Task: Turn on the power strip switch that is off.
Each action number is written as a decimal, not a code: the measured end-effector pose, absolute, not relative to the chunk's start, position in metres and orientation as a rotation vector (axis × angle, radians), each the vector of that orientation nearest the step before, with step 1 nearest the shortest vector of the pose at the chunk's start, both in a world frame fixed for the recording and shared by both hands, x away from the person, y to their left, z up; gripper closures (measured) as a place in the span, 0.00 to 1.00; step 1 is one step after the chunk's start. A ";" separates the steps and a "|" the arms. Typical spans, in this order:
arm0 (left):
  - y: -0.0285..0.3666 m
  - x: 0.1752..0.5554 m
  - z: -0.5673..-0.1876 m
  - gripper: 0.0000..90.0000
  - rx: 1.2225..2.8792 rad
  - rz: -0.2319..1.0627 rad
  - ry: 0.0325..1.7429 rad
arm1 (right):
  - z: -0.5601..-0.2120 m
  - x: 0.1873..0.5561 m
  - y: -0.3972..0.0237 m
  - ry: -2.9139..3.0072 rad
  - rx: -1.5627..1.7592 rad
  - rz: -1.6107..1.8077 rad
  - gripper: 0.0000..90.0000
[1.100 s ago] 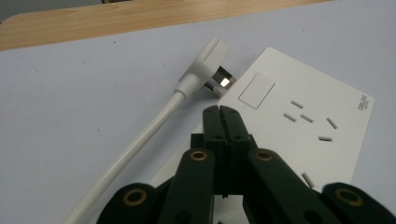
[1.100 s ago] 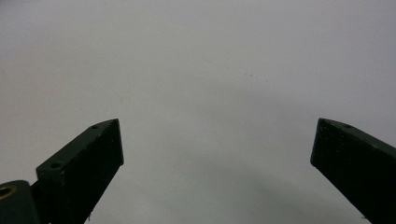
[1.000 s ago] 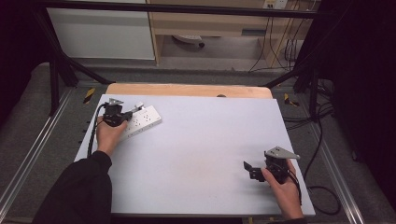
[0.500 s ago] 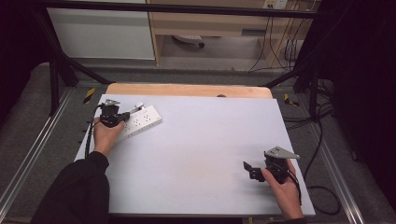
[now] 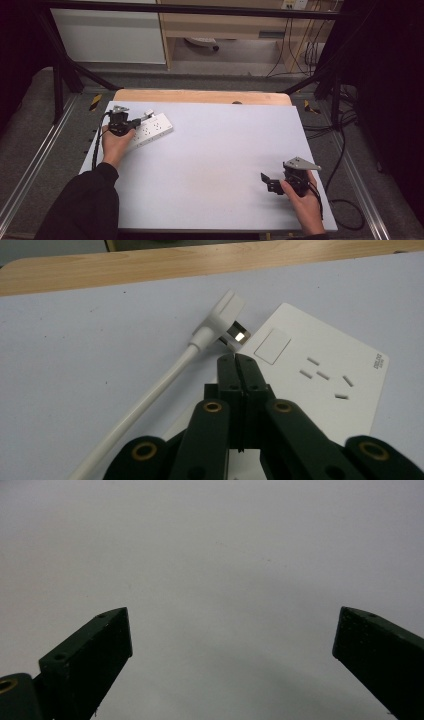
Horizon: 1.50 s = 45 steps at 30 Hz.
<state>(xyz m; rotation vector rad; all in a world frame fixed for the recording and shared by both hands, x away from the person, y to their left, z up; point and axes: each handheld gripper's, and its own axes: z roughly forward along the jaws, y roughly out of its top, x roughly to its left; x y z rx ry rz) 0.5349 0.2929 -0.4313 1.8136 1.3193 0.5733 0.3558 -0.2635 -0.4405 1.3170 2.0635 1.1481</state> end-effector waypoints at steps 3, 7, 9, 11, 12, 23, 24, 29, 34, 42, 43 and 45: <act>0.292 0.535 -0.431 0.92 1.805 0.578 1.288 | -0.440 0.356 -0.264 2.063 1.316 1.148 0.03; 0.293 0.535 -0.428 0.71 1.773 0.605 1.294 | -0.440 0.356 -0.264 2.064 1.314 1.147 0.03; 0.293 0.535 -0.427 0.65 1.769 0.616 1.288 | -0.440 0.356 -0.263 2.064 1.318 1.150 0.03; 0.293 0.535 -0.427 0.60 1.770 0.614 1.289 | -0.440 0.356 -0.263 2.066 1.317 1.147 0.03; 0.293 0.535 -0.427 0.60 1.776 0.611 1.290 | -0.441 0.356 -0.263 2.066 1.319 1.147 0.03; 0.291 0.534 -0.424 0.49 1.748 0.590 1.285 | -0.440 0.356 -0.263 2.065 1.317 1.150 0.03; 0.291 0.534 -0.424 0.45 1.749 0.586 1.283 | -0.440 0.356 -0.263 2.066 1.315 1.148 0.03; 0.287 0.532 -0.421 0.33 1.764 0.570 1.272 | -0.440 0.356 -0.263 2.067 1.314 1.147 0.03; 0.283 0.529 -0.417 0.07 1.761 0.533 1.295 | -0.440 0.356 -0.263 2.068 1.317 1.149 0.03; 0.282 0.514 -0.407 0.09 1.764 0.534 1.304 | -0.439 0.356 -0.263 2.063 1.316 1.161 0.03; 0.281 0.512 -0.406 0.10 1.775 0.539 1.301 | -0.439 0.356 -0.263 2.061 1.313 1.164 0.03; 0.281 0.509 -0.402 0.10 1.773 0.552 1.303 | -0.440 0.357 -0.263 2.061 1.319 1.168 0.03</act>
